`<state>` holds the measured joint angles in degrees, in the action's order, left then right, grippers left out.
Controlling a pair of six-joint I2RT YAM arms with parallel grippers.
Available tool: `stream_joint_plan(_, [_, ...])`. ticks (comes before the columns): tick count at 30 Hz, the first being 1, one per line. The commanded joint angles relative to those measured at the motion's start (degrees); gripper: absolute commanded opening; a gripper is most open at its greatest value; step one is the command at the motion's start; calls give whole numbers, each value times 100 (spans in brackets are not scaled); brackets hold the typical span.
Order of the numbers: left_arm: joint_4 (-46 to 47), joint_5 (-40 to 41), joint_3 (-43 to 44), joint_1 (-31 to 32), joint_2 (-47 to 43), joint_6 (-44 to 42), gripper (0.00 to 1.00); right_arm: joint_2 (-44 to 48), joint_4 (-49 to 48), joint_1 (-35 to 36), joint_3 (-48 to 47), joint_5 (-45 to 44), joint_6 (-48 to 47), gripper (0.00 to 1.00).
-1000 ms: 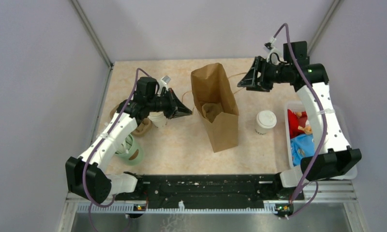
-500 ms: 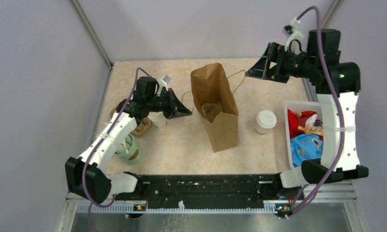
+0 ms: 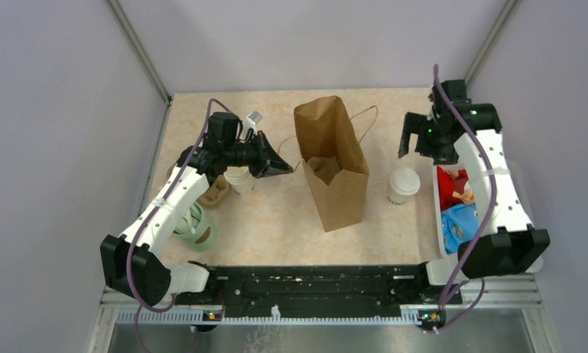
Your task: Pack the takeout coffee
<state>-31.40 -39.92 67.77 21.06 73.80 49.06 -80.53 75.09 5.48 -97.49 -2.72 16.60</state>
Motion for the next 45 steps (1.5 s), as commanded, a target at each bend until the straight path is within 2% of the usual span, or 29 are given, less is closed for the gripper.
stream_joint_plan(1, [32, -271, 184, -4, 121, -142, 0, -276, -561, -43, 944, 233, -51, 99])
stream_joint_plan(9, [101, -434, 206, 2, 255, -186, 0, -756, -841, -174, 1313, 192, -101, 98])
stream_joint_plan(23, [14, -520, 269, 3, 325, -309, 0, -865, -1033, -187, 1689, 197, -148, 95])
stream_joint_plan(30, [-39, -549, 328, -3, 367, -360, 0, -963, -1033, -171, 1713, 167, -235, 90])
stream_joint_plan(45, [-80, -534, 312, -12, 368, -396, 0, -1093, -1004, 77, 1686, -109, -331, 88])
